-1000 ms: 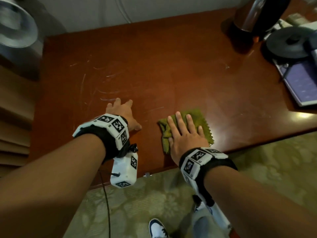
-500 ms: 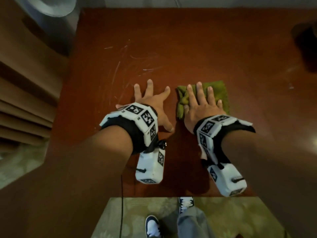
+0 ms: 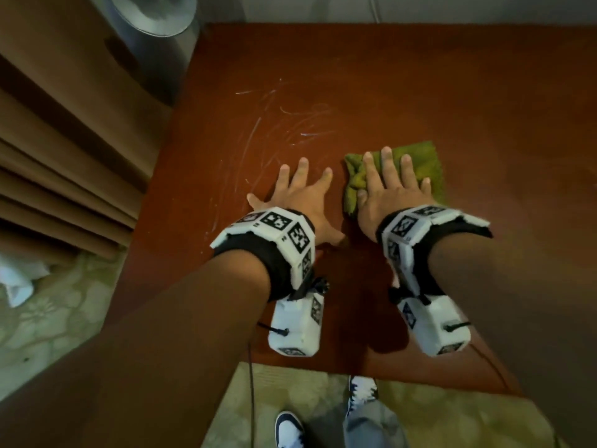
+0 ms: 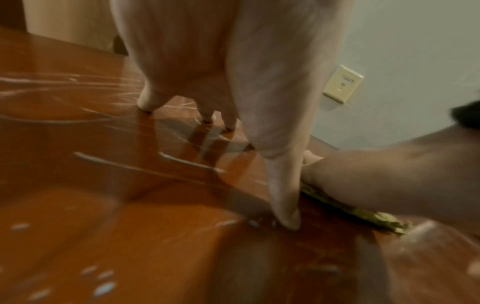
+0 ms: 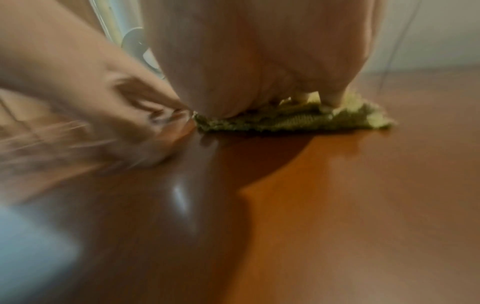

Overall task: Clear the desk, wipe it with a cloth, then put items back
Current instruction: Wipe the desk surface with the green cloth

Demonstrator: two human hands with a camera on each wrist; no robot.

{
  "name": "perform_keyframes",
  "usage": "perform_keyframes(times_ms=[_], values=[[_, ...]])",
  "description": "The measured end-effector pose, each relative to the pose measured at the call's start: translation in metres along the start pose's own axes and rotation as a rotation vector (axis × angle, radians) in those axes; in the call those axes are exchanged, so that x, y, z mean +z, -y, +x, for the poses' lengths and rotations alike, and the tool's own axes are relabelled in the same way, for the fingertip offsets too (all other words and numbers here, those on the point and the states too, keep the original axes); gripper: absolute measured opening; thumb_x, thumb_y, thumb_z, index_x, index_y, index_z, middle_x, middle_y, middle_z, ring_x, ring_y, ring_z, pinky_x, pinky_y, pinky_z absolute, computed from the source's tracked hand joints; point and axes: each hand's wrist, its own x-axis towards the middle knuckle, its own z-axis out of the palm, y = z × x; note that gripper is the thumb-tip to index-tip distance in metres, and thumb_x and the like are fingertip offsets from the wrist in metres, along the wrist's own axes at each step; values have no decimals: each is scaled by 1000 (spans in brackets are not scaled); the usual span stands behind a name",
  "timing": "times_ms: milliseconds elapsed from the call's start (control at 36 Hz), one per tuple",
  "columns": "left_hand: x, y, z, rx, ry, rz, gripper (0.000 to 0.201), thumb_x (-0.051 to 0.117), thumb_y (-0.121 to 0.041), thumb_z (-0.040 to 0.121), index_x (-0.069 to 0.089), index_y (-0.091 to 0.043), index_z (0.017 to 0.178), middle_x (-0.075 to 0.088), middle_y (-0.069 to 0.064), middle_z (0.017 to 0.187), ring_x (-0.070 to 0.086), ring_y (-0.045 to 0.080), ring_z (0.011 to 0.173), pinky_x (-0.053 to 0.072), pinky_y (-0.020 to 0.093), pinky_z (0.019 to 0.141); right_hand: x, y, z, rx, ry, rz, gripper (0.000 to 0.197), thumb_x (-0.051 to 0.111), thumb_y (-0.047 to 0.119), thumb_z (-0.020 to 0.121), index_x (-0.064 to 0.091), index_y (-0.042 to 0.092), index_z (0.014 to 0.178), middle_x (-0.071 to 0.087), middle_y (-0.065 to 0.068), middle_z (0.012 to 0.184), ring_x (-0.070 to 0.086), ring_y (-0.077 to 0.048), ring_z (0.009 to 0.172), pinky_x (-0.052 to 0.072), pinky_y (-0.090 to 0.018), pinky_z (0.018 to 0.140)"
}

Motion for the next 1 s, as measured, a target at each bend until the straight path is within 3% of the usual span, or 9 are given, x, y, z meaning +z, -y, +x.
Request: perform_keyframes(times_ms=[111, 278, 333, 417, 667, 1000], values=[[9, 10, -15, 0, -73, 3, 100, 68, -61, 77, 5, -38, 153, -11, -7, 161, -7, 24, 148, 13, 65, 112, 33, 6, -50, -32, -1, -1, 61, 14, 41, 101, -23, 31, 148, -31, 7, 154, -22, -24, 144, -1, -51, 117], [5, 24, -30, -51, -115, 47, 73, 63, -32, 90, 24, -29, 152, 11, 7, 161, 21, 33, 144, 28, 41, 113, 71, 20, -107, -34, 32, 53, 61, 15, 39, 101, -25, 32, 147, -33, 7, 153, -26, -24, 143, -4, -52, 117], [9, 30, -31, -71, -133, 50, 75, 65, -29, 89, 25, -28, 152, 13, 8, 160, 22, 33, 143, 29, 46, 113, 79, 26, -119, -40, 49, 50, 61, 14, 39, 102, -27, 32, 146, -35, 7, 152, -27, -24, 142, -4, -52, 116], [16, 33, -33, -87, -136, 32, 80, 68, -28, 88, 21, -30, 152, 5, 5, 161, 11, 32, 146, 24, 55, 114, 84, 30, -125, -35, 55, 53, 61, 15, 39, 102, -27, 32, 146, -35, 8, 152, -28, -24, 142, -3, -52, 117], [-1, 47, -22, -127, -136, -23, 90, 73, -39, 83, 17, -30, 153, -2, 3, 162, 2, 32, 147, 20, 58, 114, 80, 28, -119, -58, 22, 12, 61, 14, 41, 102, -28, 34, 146, -35, 9, 152, -26, -22, 143, -1, -49, 118], [-38, 61, 22, -167, -75, -89, 120, 82, -54, 66, 2, -35, 153, -16, 0, 161, -12, 30, 147, 8, 60, 115, 19, 62, -18, -88, 78, -22, 61, 14, 41, 102, -27, 33, 146, -36, 9, 151, -28, -25, 142, -2, -52, 117]])
